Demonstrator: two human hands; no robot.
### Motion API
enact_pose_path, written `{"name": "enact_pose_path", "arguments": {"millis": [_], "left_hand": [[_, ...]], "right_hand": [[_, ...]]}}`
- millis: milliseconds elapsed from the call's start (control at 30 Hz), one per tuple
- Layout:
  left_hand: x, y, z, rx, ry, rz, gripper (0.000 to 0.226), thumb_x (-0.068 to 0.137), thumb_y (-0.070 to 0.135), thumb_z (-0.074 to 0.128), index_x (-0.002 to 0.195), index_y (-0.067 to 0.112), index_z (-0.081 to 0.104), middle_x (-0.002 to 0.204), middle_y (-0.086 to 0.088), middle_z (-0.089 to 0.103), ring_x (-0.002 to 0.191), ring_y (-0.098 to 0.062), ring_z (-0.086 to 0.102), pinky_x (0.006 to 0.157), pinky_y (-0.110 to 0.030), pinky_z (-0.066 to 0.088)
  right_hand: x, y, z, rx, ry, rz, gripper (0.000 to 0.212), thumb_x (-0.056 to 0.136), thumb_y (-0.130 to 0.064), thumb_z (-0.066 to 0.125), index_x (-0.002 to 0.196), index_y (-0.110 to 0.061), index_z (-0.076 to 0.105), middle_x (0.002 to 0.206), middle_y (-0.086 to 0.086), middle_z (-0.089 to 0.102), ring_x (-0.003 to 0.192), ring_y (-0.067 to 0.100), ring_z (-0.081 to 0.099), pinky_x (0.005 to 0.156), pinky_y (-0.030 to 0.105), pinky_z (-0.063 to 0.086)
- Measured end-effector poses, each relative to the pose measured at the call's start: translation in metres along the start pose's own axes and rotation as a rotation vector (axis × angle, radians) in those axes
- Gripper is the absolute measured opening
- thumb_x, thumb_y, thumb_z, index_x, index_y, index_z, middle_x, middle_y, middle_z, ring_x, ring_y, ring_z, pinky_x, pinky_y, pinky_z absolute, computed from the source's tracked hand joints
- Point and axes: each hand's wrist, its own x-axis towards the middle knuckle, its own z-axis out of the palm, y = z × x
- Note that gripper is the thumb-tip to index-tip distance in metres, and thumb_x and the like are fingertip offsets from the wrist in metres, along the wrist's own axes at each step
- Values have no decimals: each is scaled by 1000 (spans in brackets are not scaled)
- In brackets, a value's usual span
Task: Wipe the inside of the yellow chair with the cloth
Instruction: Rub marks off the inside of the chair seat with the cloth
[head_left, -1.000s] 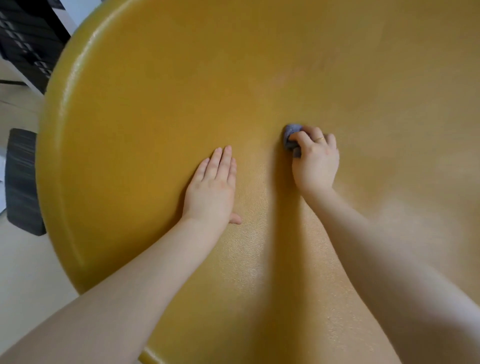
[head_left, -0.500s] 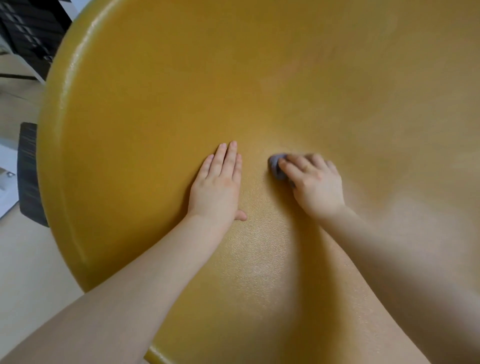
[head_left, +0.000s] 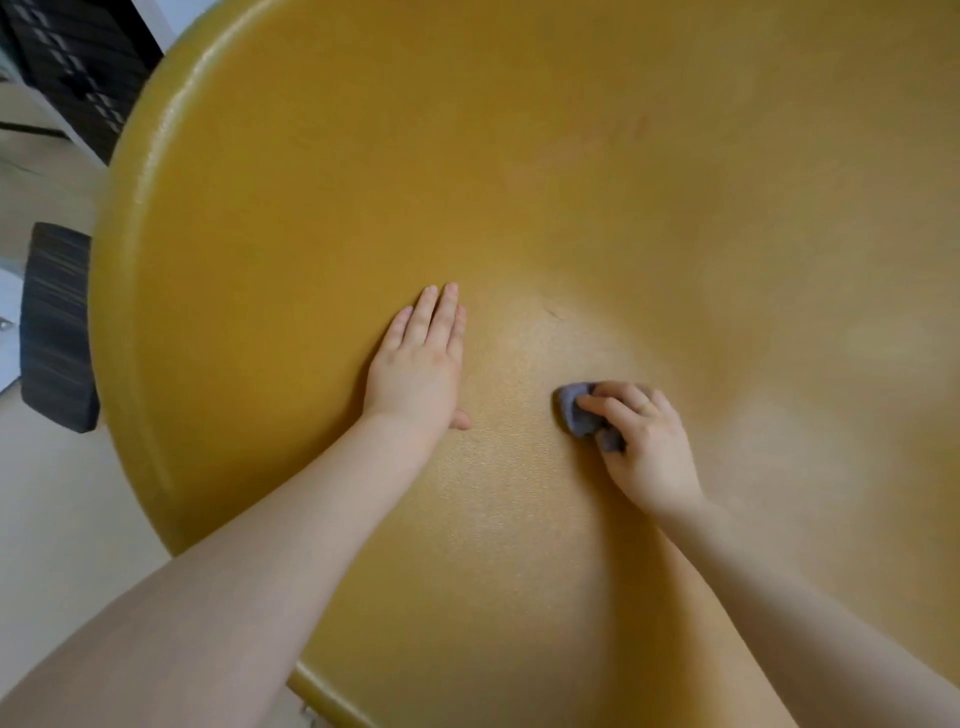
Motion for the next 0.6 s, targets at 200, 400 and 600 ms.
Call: {"name": "enact_pose_path", "arguments": {"millis": [200,400,600], "left_hand": [[2,3,-1,13,-11,-11,114,77,57,60,147,4,-13,154,-11,-22,143,-27,-15,115,-35,-6],[1,-1,1,58,-3,25,110,80,60,54,147,3,-13,154,-12,-22,143,-28,-14,116,-36,-4],[3,-12,-13,129,22,86,97,87,59,45,147,-1,-2,156,-14,-9,145,-25,0,116,-38,2]], "right_hand": [[34,9,-11,-246,29,-140,38,70,-12,37,90,-11,69,95,8,67,73,31,57,58,31,43],[122,-31,6,39,348,497,29,68,9,46,89,-2,63,91,19,57,72,31,44,58,33,30],[120,-83,24,145,287,245,29,61,7,54,85,-3,66,84,17,61,62,35,50,56,32,41]]}}
